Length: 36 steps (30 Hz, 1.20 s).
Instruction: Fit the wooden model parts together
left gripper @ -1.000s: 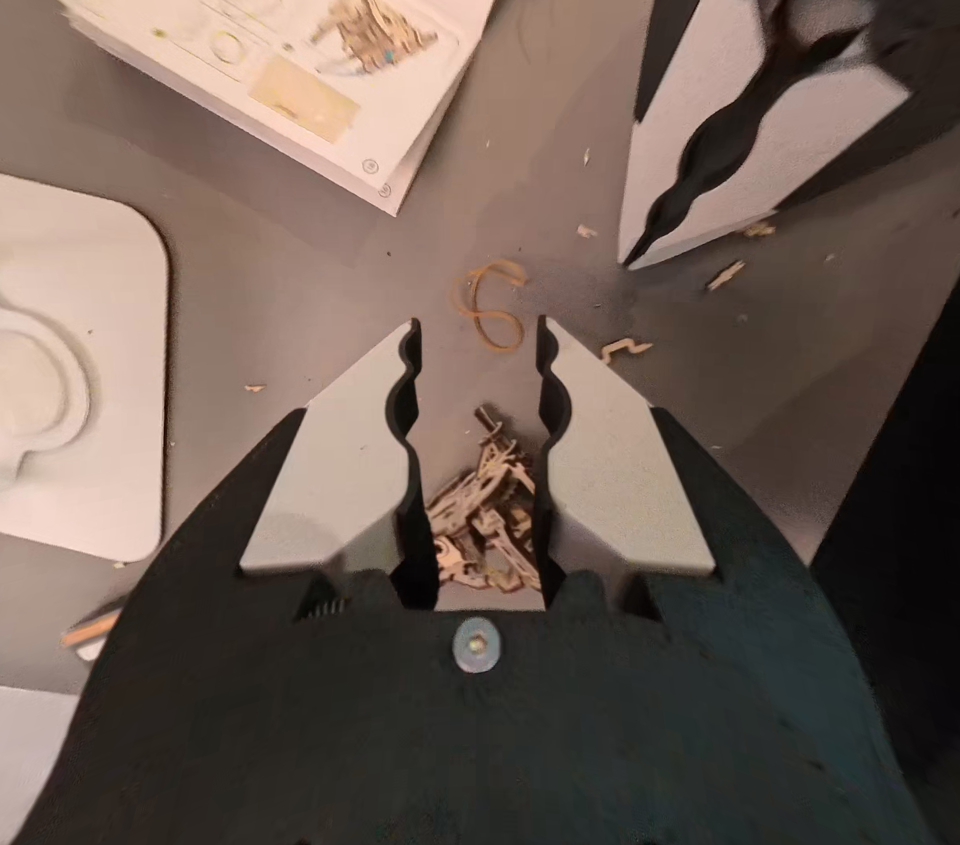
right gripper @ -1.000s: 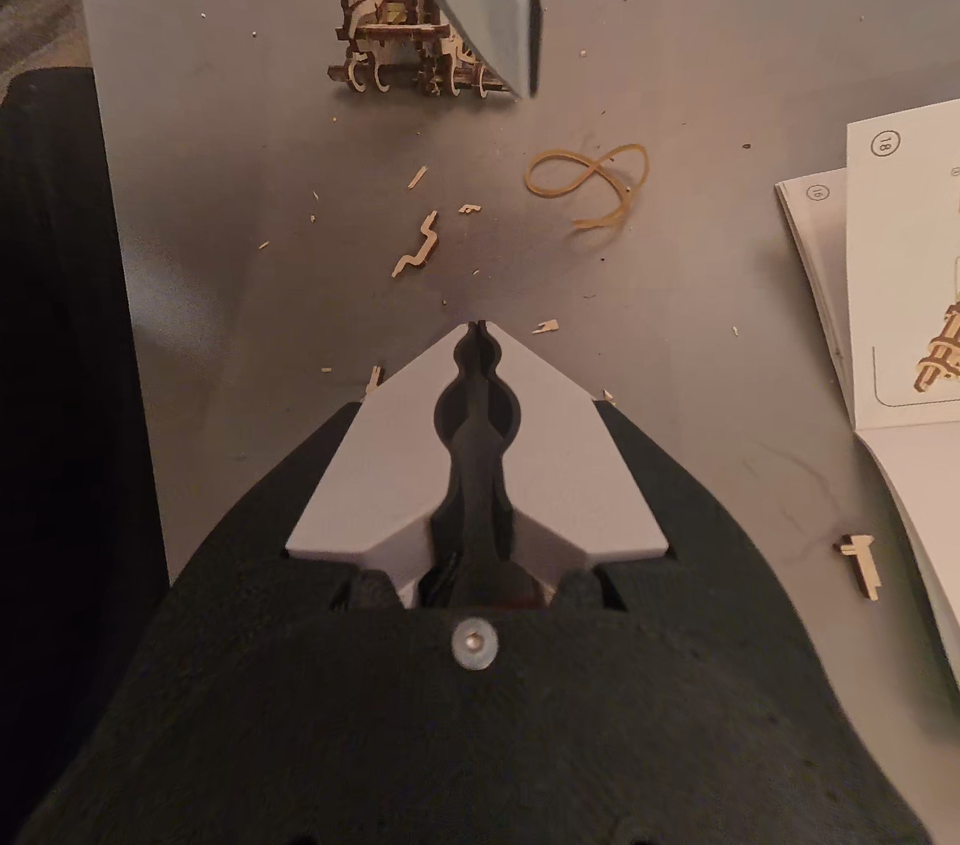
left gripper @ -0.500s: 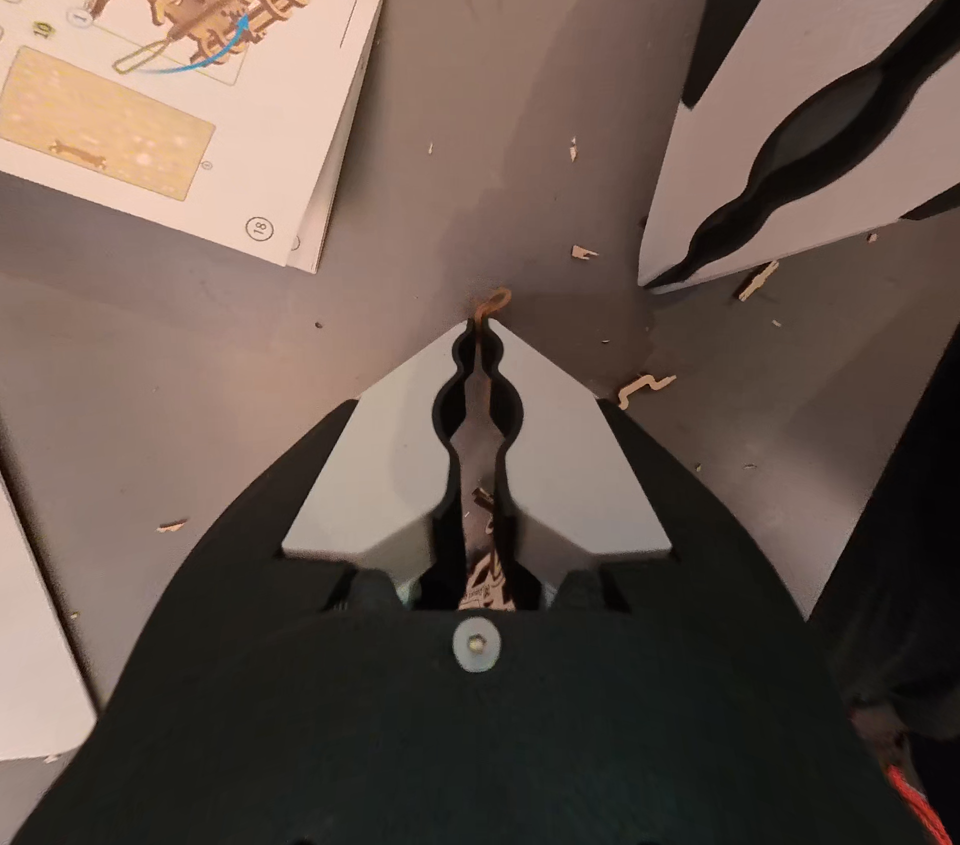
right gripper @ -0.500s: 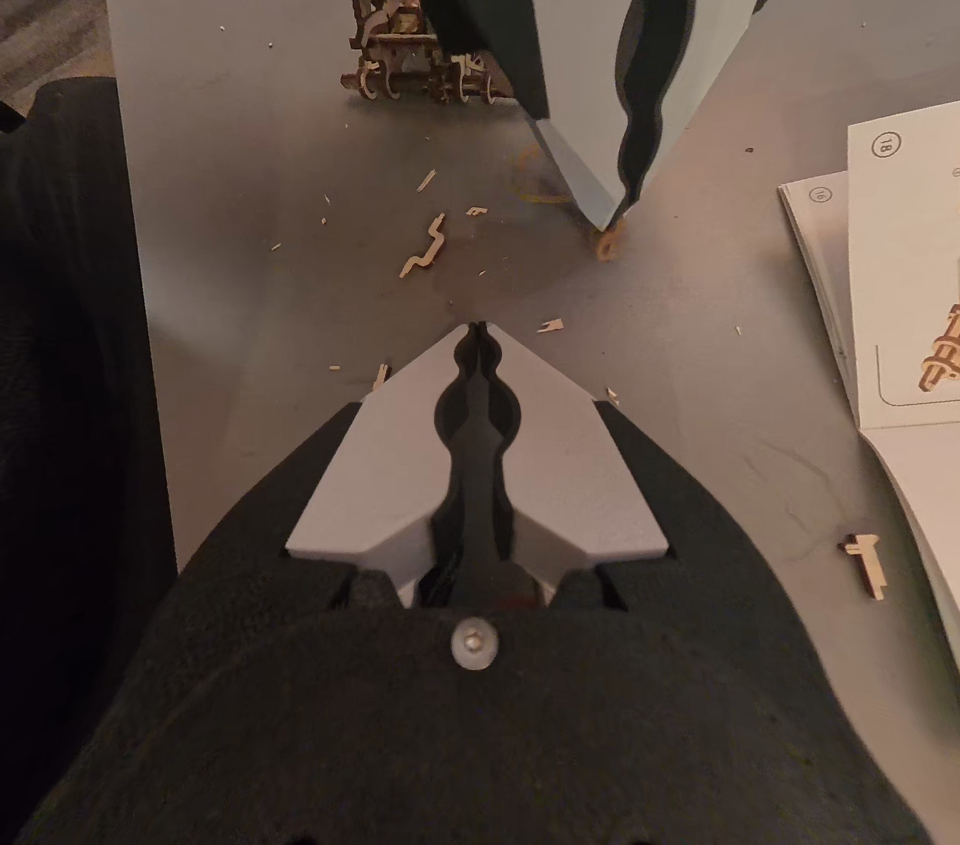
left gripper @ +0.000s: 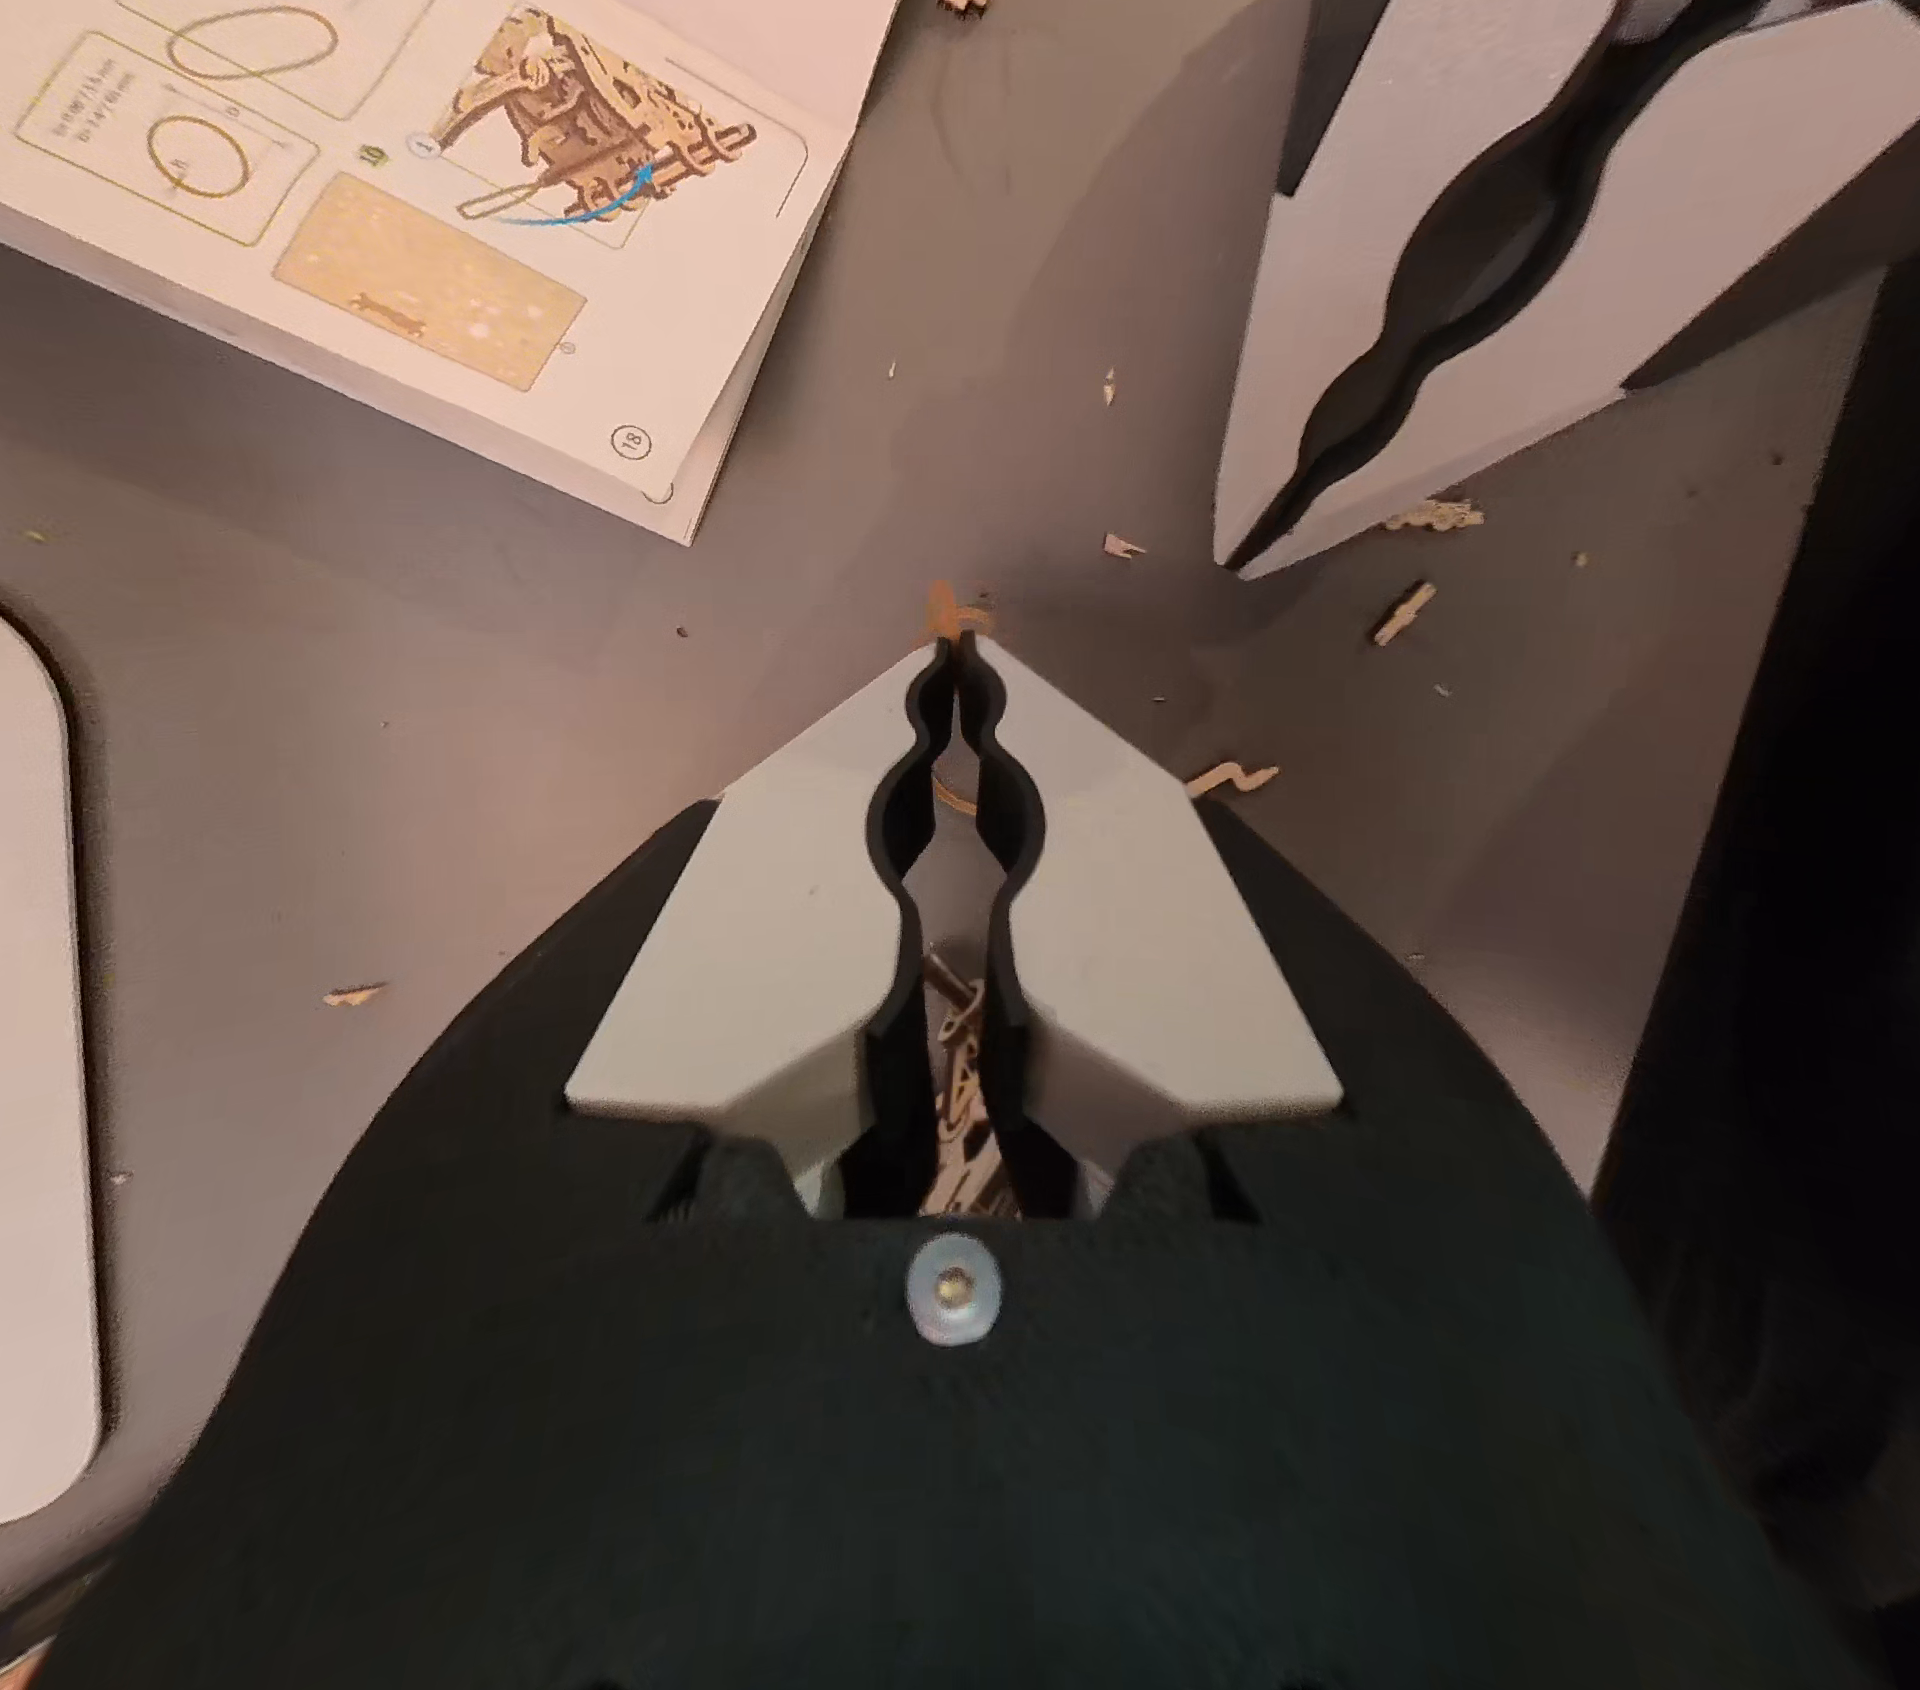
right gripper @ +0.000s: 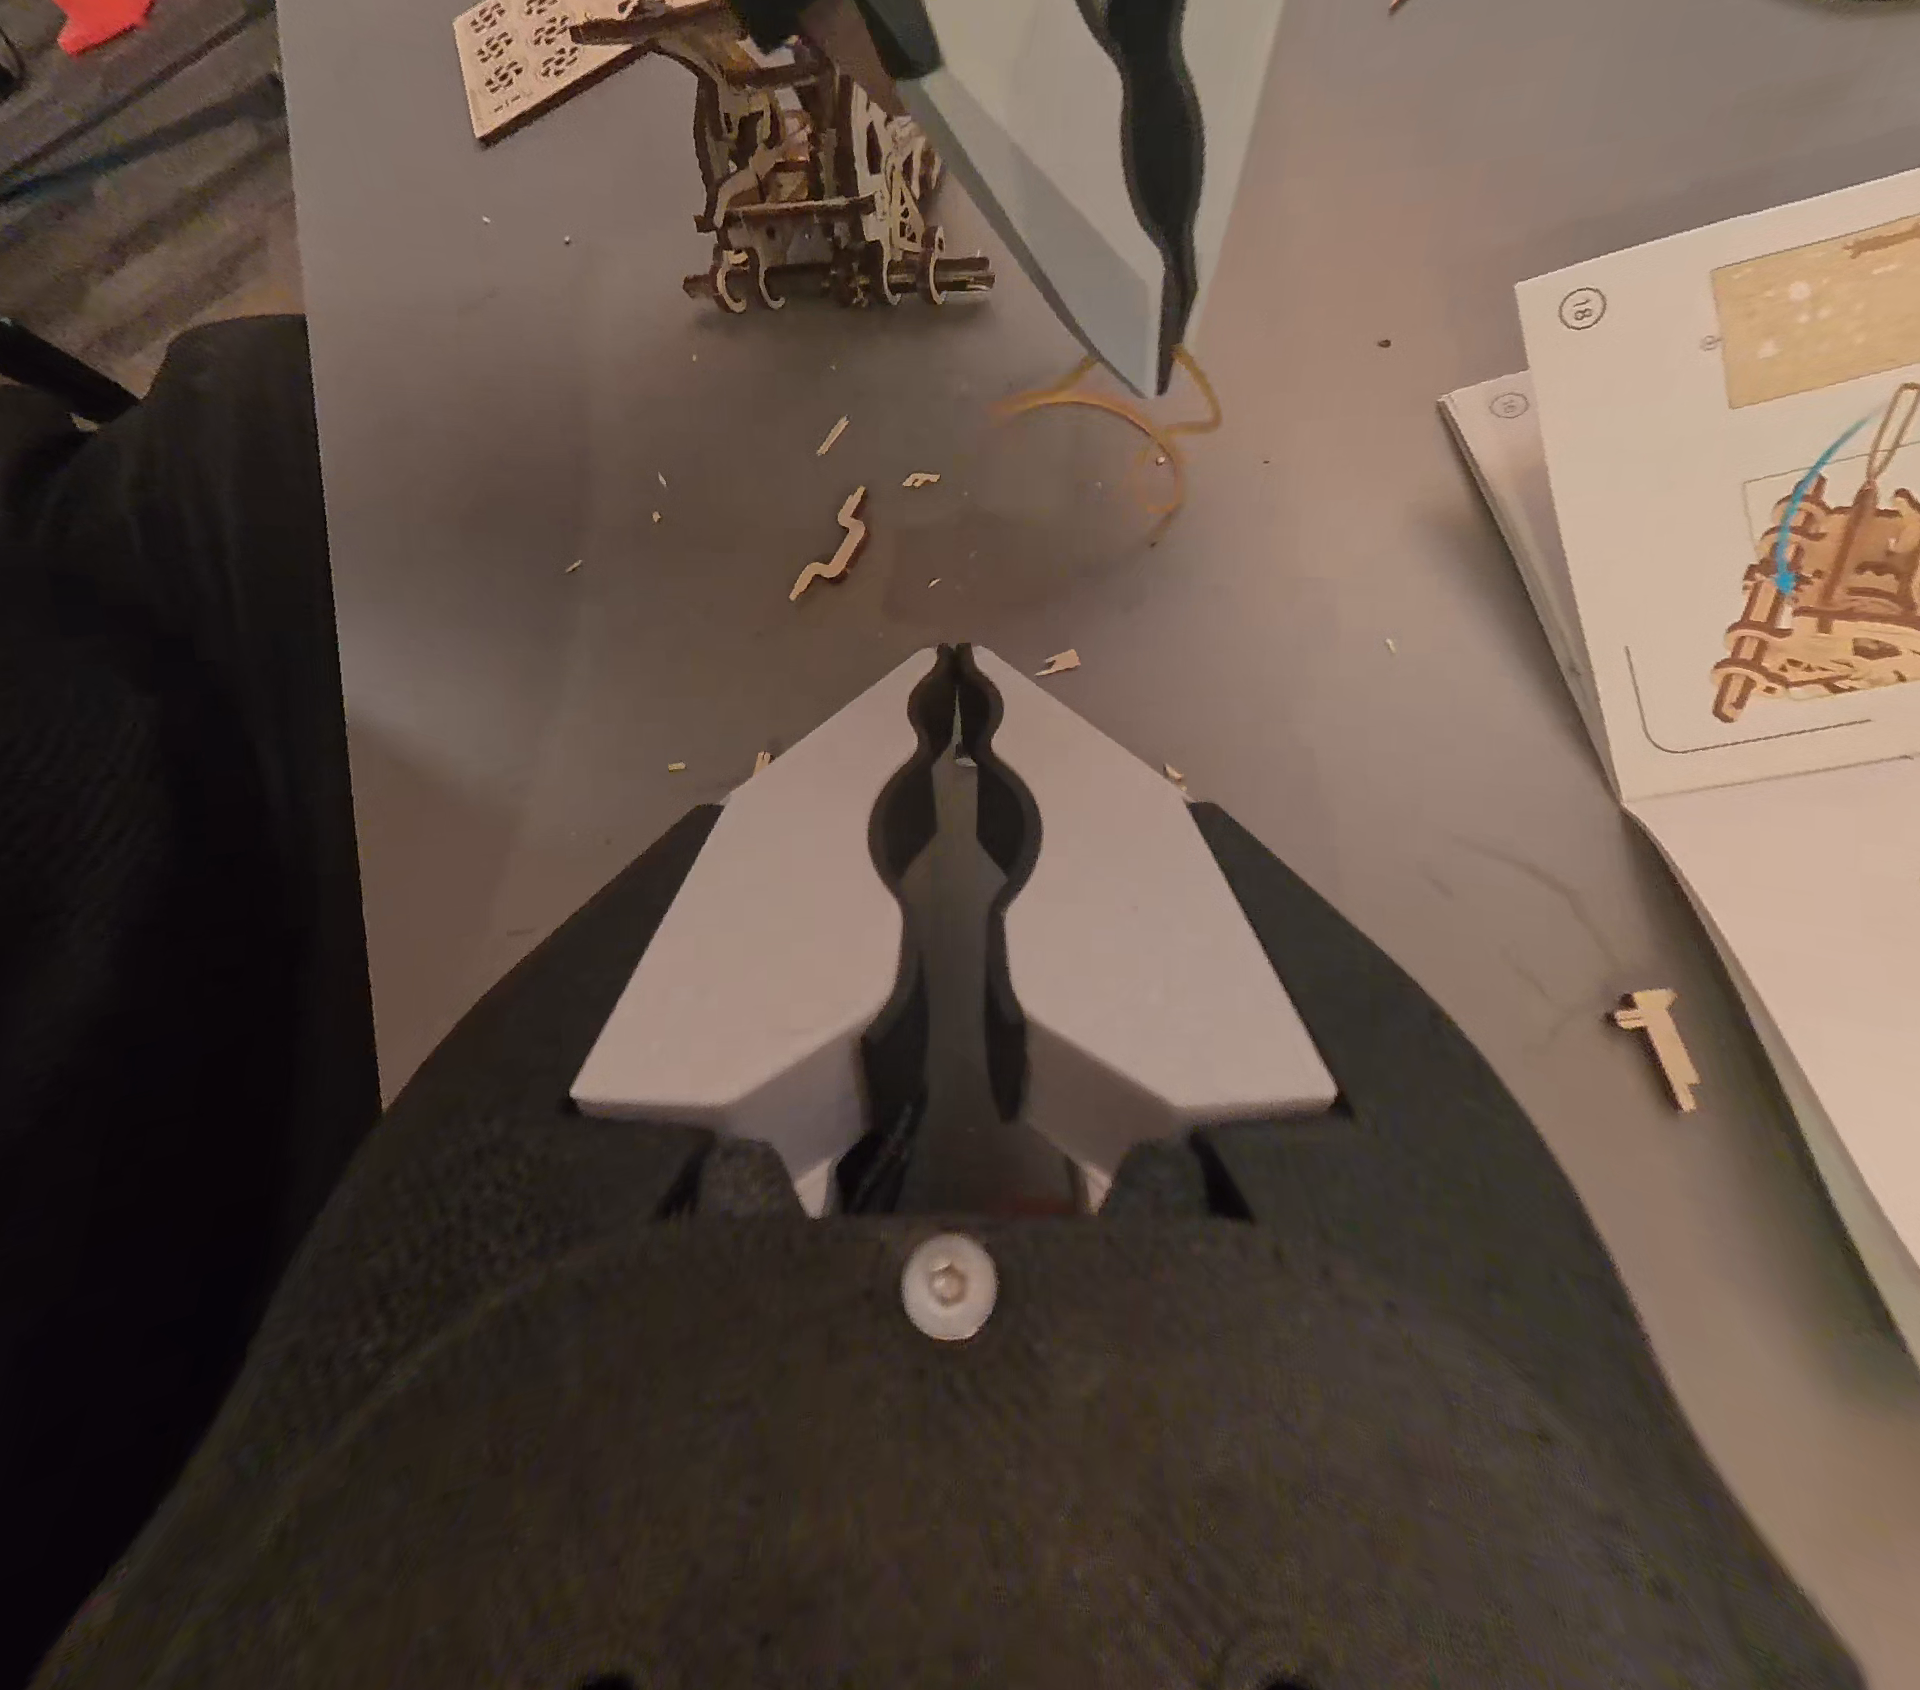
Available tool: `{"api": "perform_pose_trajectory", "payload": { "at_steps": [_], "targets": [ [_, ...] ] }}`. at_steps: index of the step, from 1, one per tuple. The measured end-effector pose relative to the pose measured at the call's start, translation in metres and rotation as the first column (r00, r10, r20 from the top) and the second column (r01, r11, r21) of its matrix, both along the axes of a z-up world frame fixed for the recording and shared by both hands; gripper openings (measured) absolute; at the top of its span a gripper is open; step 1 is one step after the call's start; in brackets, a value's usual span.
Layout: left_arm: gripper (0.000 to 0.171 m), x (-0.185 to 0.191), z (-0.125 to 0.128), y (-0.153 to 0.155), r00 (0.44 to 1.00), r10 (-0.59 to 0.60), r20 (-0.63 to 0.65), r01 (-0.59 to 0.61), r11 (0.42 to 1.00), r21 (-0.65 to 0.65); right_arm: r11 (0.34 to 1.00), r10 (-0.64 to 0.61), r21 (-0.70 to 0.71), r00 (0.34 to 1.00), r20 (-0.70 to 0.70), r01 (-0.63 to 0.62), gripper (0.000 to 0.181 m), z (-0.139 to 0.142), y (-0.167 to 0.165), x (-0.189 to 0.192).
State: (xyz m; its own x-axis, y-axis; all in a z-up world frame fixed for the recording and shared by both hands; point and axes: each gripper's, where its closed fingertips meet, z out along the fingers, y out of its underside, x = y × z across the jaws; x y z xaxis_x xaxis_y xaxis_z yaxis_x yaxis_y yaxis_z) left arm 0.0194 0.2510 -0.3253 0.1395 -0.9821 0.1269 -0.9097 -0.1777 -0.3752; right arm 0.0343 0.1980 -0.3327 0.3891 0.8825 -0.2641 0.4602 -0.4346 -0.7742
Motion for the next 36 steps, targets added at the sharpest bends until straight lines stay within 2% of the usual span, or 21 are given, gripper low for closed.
{"api": "perform_pose_trajectory", "payload": {
  "at_steps": [10,17,19,22,24,28,32,36],
  "targets": [
    [0.000,0.004,0.022,-0.006,0.996,0.016,0.085,-0.016,1.000,-0.001,0.998,-0.067,0.014,0.997,-0.043,0.068,0.003,0.007,0.009,0.005],
    [0.000,0.016,0.053,-0.022,0.980,0.028,0.199,-0.027,1.000,-0.009,0.980,-0.178,0.053,0.969,-0.173,0.190,0.018,0.028,0.024,0.019],
    [0.000,0.020,0.062,-0.029,0.974,0.030,0.227,-0.027,1.000,-0.014,0.976,-0.191,0.062,0.961,-0.202,0.207,0.032,0.033,0.025,0.022],
    [0.000,0.024,0.068,-0.042,0.967,0.033,0.251,-0.026,0.999,-0.029,0.974,-0.176,0.089,0.941,-0.287,0.210,0.040,0.048,0.022,0.023],
    [0.000,0.026,0.070,-0.051,0.964,0.027,0.264,-0.018,0.999,-0.035,0.971,-0.159,0.116,0.925,-0.346,0.210,0.038,0.059,0.019,0.023],
    [0.000,0.032,0.075,-0.068,0.951,0.033,0.309,-0.014,0.998,-0.063,0.975,-0.104,0.147,0.929,-0.356,0.166,0.035,0.063,0.012,0.013],
    [0.000,0.036,0.079,-0.076,0.929,0.069,0.363,-0.039,0.995,-0.089,0.977,-0.034,0.187,0.938,-0.346,0.105,0.000,0.066,0.003,0.003],
    [0.000,0.035,0.082,-0.080,0.909,0.102,0.405,-0.069,0.993,-0.096,0.973,-0.054,0.193,0.939,-0.341,0.126,0.000,0.069,0.005,0.004]
  ]
}}
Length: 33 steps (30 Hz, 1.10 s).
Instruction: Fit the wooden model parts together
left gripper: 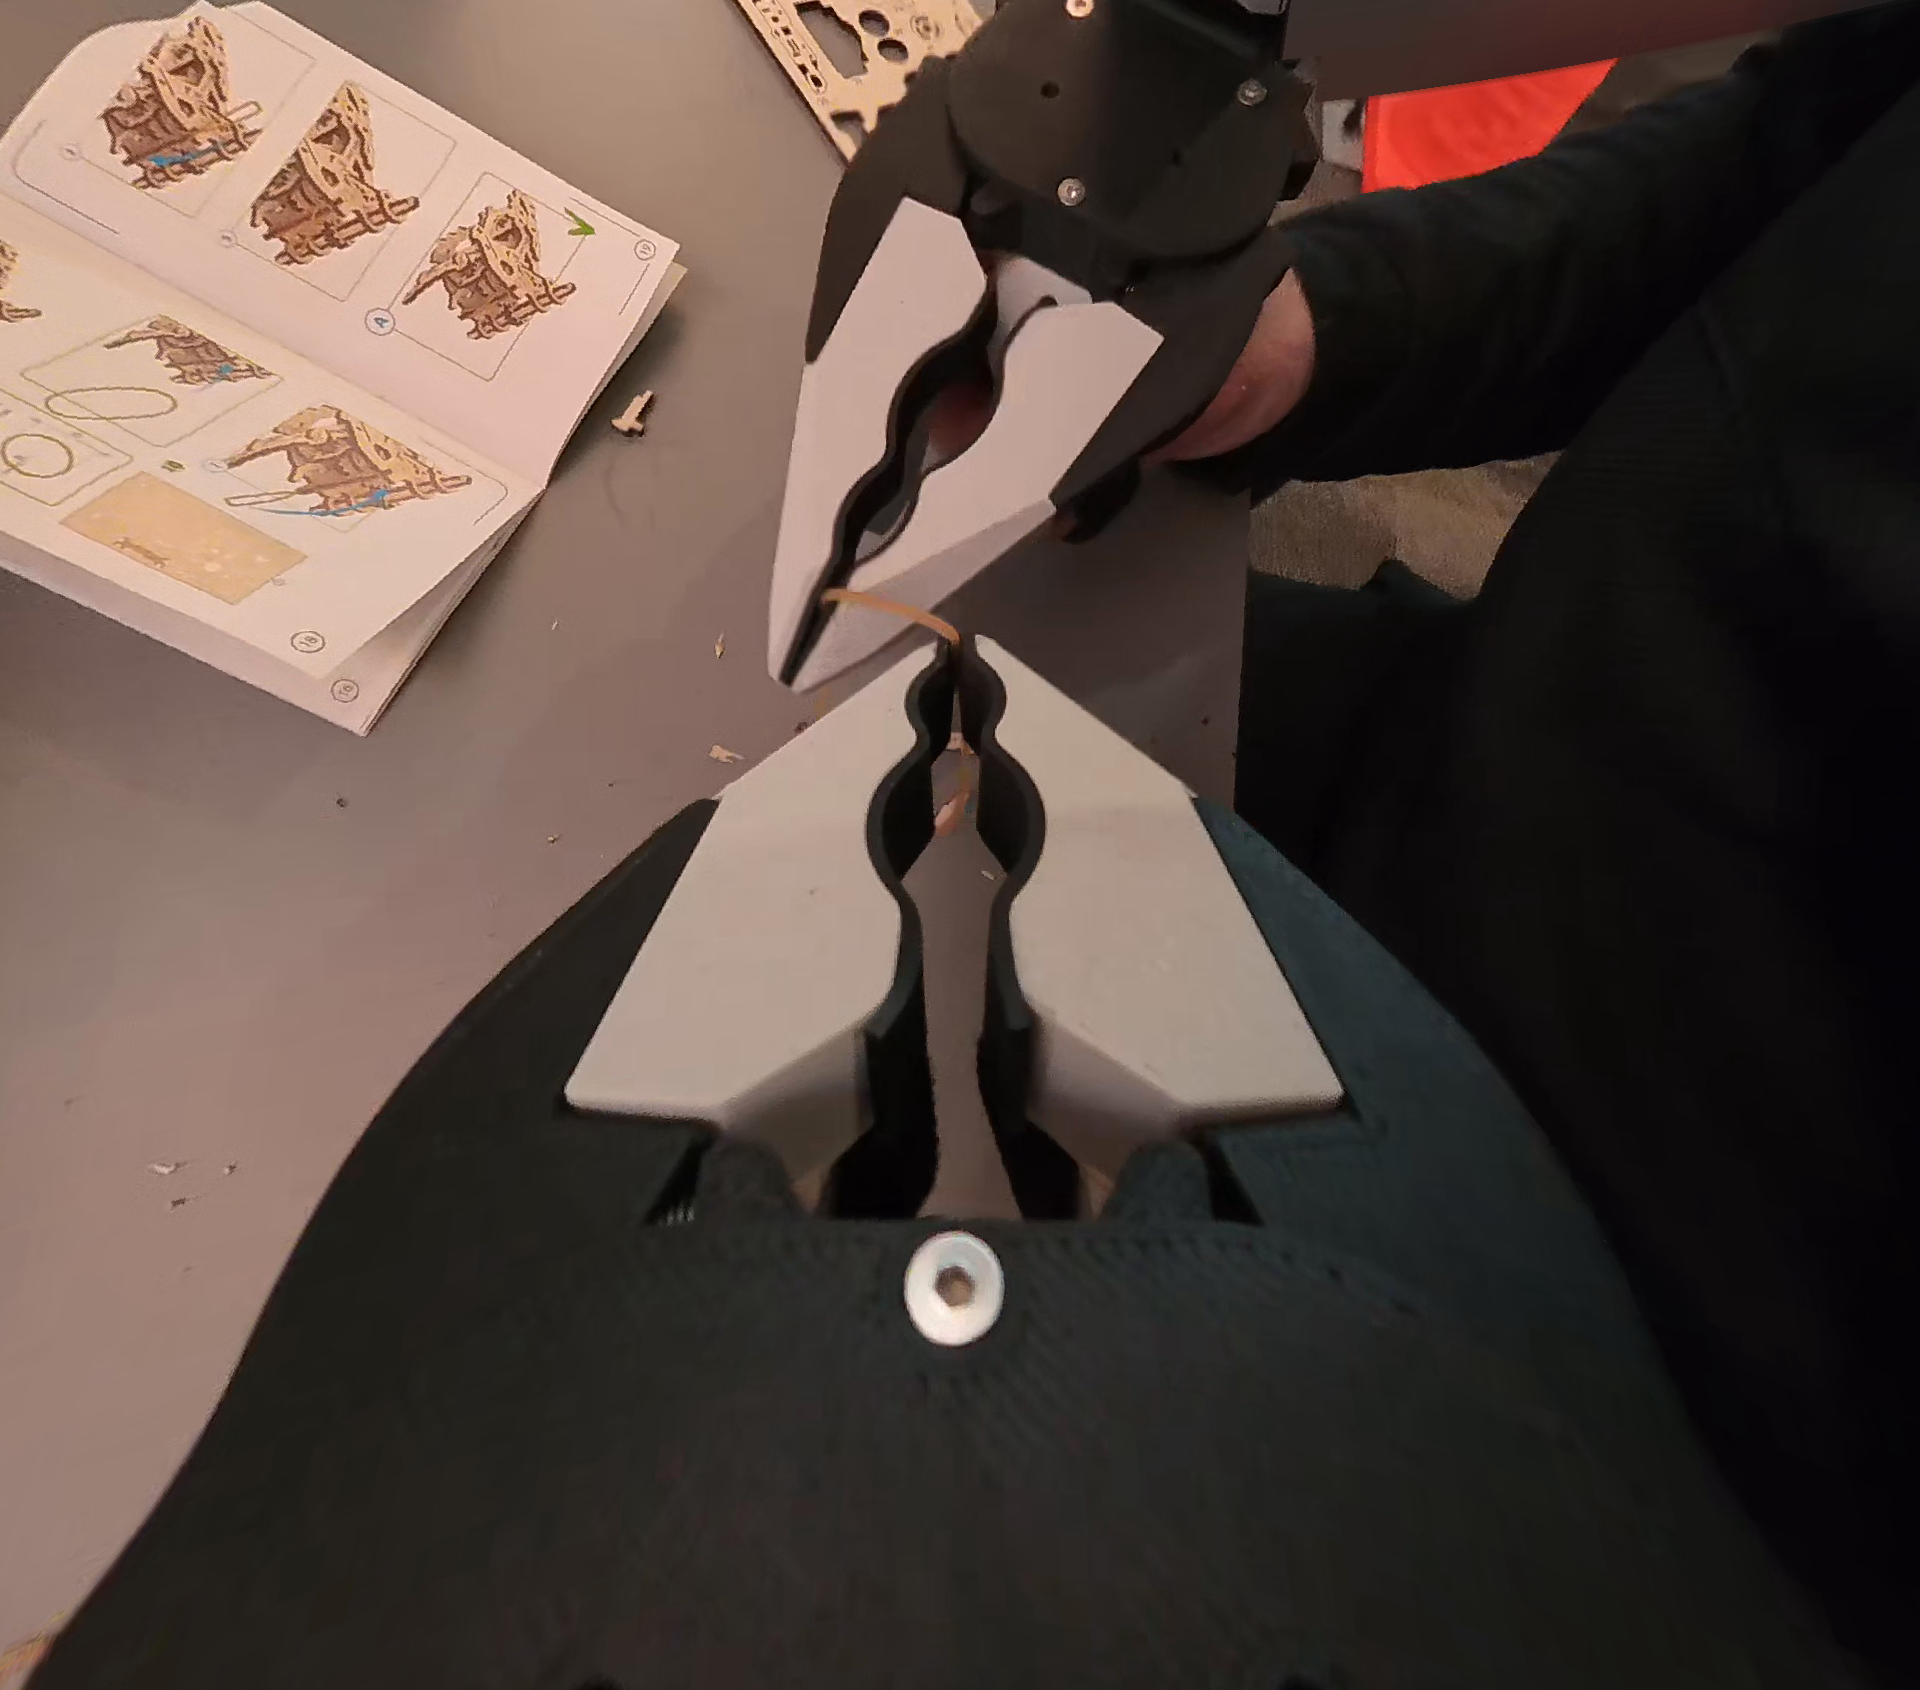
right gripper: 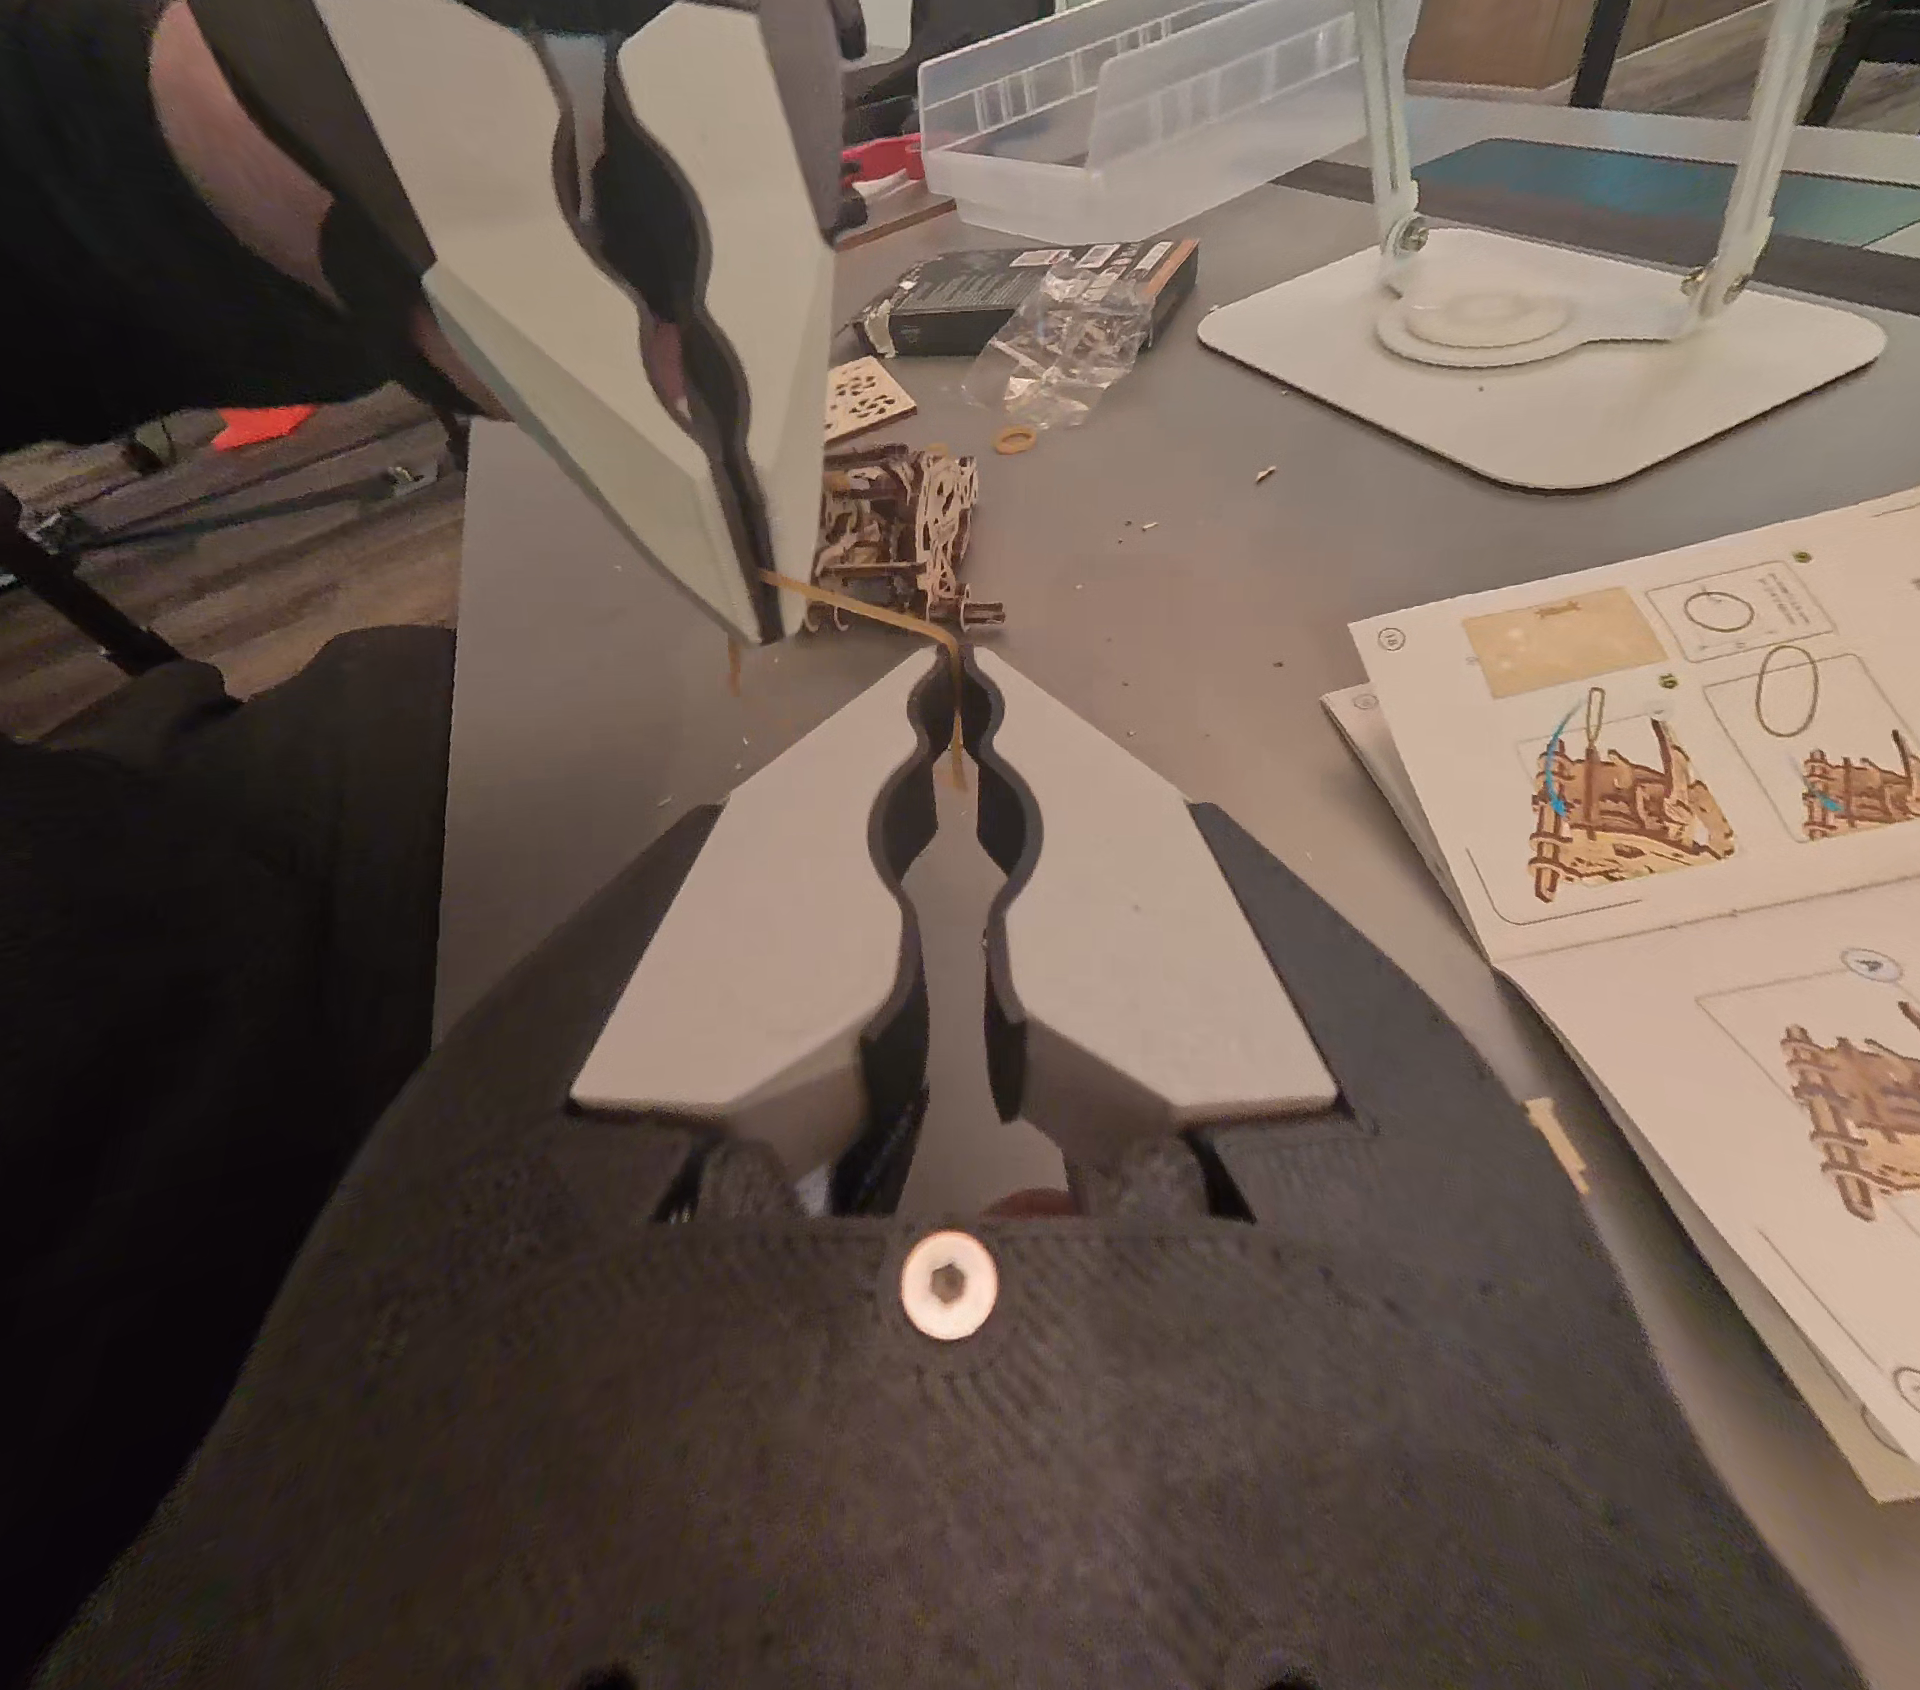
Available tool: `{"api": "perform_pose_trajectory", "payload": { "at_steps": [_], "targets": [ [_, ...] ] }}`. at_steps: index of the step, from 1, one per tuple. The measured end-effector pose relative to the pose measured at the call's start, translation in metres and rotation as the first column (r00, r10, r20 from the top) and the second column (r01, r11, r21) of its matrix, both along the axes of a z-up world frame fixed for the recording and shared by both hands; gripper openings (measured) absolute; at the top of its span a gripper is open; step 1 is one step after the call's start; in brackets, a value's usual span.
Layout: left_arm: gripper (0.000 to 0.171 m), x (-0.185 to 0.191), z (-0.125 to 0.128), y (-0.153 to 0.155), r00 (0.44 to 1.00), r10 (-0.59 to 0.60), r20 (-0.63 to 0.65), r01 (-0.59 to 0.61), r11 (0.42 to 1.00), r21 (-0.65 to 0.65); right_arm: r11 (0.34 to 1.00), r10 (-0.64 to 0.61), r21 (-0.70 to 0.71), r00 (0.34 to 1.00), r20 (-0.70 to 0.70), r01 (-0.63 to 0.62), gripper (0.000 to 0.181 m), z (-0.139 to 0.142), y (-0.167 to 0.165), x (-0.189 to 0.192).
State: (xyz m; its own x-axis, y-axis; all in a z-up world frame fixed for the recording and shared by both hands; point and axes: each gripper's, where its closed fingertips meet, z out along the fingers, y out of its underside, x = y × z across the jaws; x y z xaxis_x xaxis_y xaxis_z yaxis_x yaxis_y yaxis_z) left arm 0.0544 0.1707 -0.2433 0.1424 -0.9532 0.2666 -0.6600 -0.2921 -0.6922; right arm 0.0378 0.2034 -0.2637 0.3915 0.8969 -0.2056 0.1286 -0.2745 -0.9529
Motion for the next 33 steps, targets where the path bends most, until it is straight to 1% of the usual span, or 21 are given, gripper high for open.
{"api": "perform_pose_trajectory", "payload": {
  "at_steps": [4,10,13,16,19,24,26,29,30,33],
  "targets": [
    [0.000,-0.002,0.001,-0.002,0.998,0.047,0.048,-0.047,0.999,0.004,0.999,-0.033,0.010,0.999,-0.028,0.034,0.000,0.009,0.005,0.006],
    [0.000,-0.011,0.005,-0.002,0.985,0.132,0.115,-0.131,0.991,-0.011,0.999,-0.025,0.027,1.000,-0.018,0.026,0.000,0.013,0.002,0.002],
    [0.000,-0.017,0.008,-0.003,0.968,0.195,0.157,-0.193,0.981,-0.025,1.000,-0.007,0.016,1.000,-0.028,0.007,0.000,0.019,0.000,-0.001],
    [0.001,-0.027,0.011,-0.006,0.945,0.261,0.199,-0.264,0.964,-0.009,1.000,0.015,0.020,1.000,0.004,-0.015,0.000,0.021,-0.001,-0.007],
    [0.012,-0.043,0.012,-0.012,0.921,0.330,0.206,-0.342,0.939,0.028,0.999,0.044,0.016,0.999,0.016,-0.044,0.000,0.023,-0.003,-0.015],
    [0.028,-0.074,0.009,-0.022,0.863,0.453,0.223,-0.472,0.881,0.039,0.993,0.117,0.019,0.992,0.043,-0.118,0.000,0.025,-0.013,-0.041],
    [0.032,-0.087,0.010,-0.022,0.847,0.483,0.222,-0.512,0.854,0.095,0.989,0.144,0.023,0.989,0.045,-0.145,0.000,0.028,-0.017,-0.052],
    [0.038,-0.104,0.005,-0.022,0.837,0.513,0.188,-0.541,0.826,0.157,0.980,0.198,-0.015,0.980,0.030,-0.198,0.000,0.030,-0.025,-0.067],
    [0.040,-0.109,0.004,-0.022,0.831,0.522,0.191,-0.551,0.819,0.163,0.978,0.209,-0.027,0.978,0.022,-0.208,0.000,0.031,-0.026,-0.071],
    [0.042,-0.113,-0.001,-0.024,0.814,0.540,0.215,-0.569,0.815,0.106,0.961,0.271,-0.070,0.962,0.022,-0.268,0.000,0.033,-0.035,-0.082]
  ]
}}
